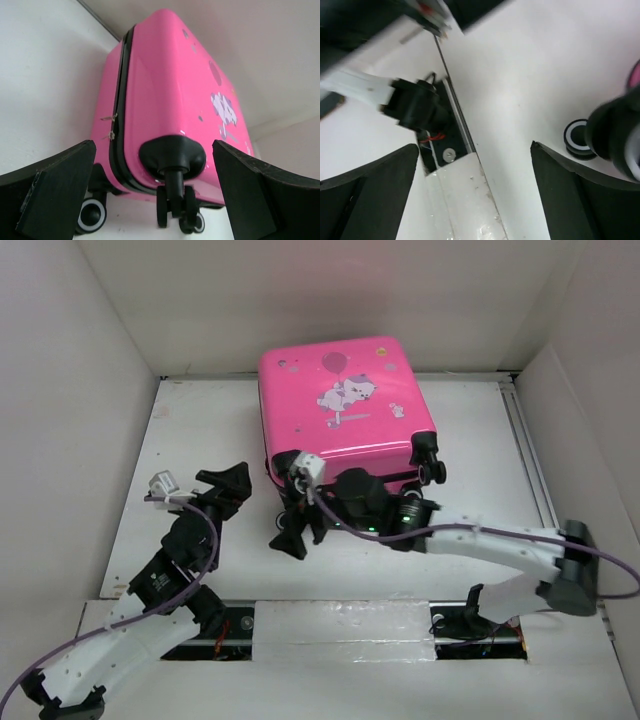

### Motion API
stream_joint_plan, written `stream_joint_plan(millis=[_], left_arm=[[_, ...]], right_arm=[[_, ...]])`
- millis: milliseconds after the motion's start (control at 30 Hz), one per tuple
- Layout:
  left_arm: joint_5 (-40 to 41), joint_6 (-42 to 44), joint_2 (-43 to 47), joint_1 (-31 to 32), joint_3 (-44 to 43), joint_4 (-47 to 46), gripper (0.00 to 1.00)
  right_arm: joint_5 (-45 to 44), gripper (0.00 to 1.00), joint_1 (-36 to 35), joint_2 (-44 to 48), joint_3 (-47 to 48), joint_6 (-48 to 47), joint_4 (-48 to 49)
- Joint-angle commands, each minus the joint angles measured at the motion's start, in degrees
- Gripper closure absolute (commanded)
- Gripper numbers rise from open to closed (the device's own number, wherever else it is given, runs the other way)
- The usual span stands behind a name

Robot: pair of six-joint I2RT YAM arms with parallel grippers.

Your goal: Pack the luggage

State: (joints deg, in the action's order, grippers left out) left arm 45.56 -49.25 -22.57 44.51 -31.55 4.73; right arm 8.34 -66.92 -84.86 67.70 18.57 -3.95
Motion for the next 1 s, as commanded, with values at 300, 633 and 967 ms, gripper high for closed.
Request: stream_joint_plan(millis=[300, 633, 967], left_arm=[[-14.97, 3.2, 1.21, -0.13, 0.09, 1.24, 0.0], [-16.2, 2.67, 7.01, -0.13, 5.61, 1.24, 0.0], [-15.42, 2.67, 7.54, -0.13, 8.17, 0.63, 0.0]], right_arm=[[-25.81, 0.0, 0.29, 46.51, -19.77, 1.81, -16.26], [-26.89, 0.0, 0.29, 61.3, -32.36, 8.85, -17.51], [-26.71, 0.0, 0.29, 43.56, -31.84, 6.39, -7.15]])
